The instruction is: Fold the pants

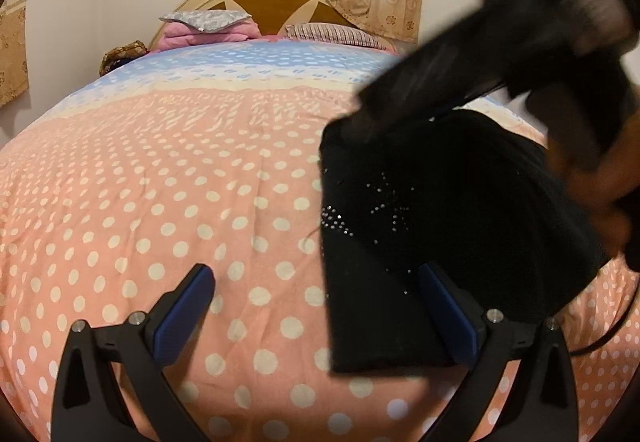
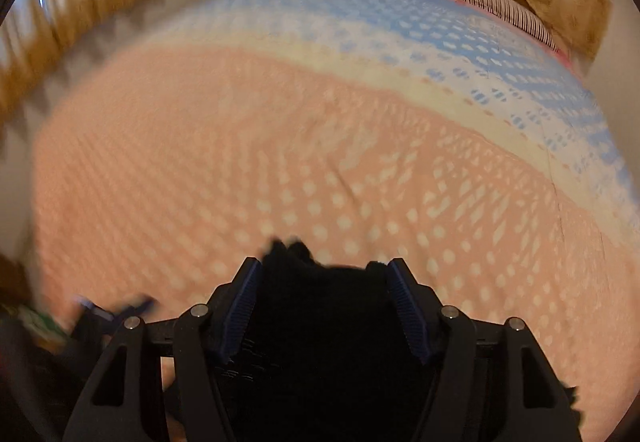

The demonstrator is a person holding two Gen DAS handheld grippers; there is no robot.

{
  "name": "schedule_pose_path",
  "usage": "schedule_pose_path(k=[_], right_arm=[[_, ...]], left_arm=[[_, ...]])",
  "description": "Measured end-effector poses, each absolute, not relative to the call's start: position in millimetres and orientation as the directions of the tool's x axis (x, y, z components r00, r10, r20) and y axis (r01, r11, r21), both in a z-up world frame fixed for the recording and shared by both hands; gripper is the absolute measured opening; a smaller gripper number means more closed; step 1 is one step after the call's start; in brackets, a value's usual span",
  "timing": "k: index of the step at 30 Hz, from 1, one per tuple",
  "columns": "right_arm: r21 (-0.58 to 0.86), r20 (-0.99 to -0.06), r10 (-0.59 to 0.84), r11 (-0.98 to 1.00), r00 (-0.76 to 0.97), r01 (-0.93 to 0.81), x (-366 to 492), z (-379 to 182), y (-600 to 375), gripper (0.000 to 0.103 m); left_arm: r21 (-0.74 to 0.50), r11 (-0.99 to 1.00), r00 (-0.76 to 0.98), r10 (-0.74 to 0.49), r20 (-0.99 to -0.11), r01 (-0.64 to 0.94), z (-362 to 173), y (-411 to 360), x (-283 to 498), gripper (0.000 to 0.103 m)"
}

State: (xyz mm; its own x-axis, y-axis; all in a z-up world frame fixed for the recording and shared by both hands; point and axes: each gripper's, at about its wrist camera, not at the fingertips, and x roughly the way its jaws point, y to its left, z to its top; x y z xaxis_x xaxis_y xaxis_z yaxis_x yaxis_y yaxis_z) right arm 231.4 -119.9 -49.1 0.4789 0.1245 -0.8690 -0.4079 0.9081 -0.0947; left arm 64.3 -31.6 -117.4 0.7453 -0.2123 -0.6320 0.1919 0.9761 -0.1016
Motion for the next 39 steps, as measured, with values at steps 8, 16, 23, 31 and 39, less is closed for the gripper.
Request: schedule_pose_path(k=[8,16,23,31,39], right_arm=[[-0.118,-0.866,0.029,0.958,0.498,-0.261,283.1,-75.7,-115.7,0.079],[0.172,-0.699,0.211,0.977,0.683,-0.125,209.6,-7.9,-218.4,0.079],[0.073,-0.698,0.177,0.982,0.694,-0.176,170.6,-17.5,-219.1,0.079],[0.1,-0.68,0.207,0.977,0.704,-0.191,144.5,-24.3,-236.6,0.079],[0.186,-0.705,0.164,0.982,0.69,-0.043,94.3,-31.4,-327.5,0.079]], left_arm=[[-0.073,0.977,0.757,-0.202,-0.622,0.201,-116.0,-33.7,61.0,0.103],[-0.139,0.966,0.697,-0.255,-0.67,0.22,-107.9,-13.4,73.2,0.103],[-0.023,0.967,0.718,-0.203,-0.666,0.252,-93.7,-26.9,70.8,0.103],[0.044,0.967,0.753,-0.166,-0.636,0.251,-67.0,-31.3,90.7,0.103],[0.068,0.936,0.741,-0.229,-0.631,0.346,-57.0,-77.2,120.5,0.103]])
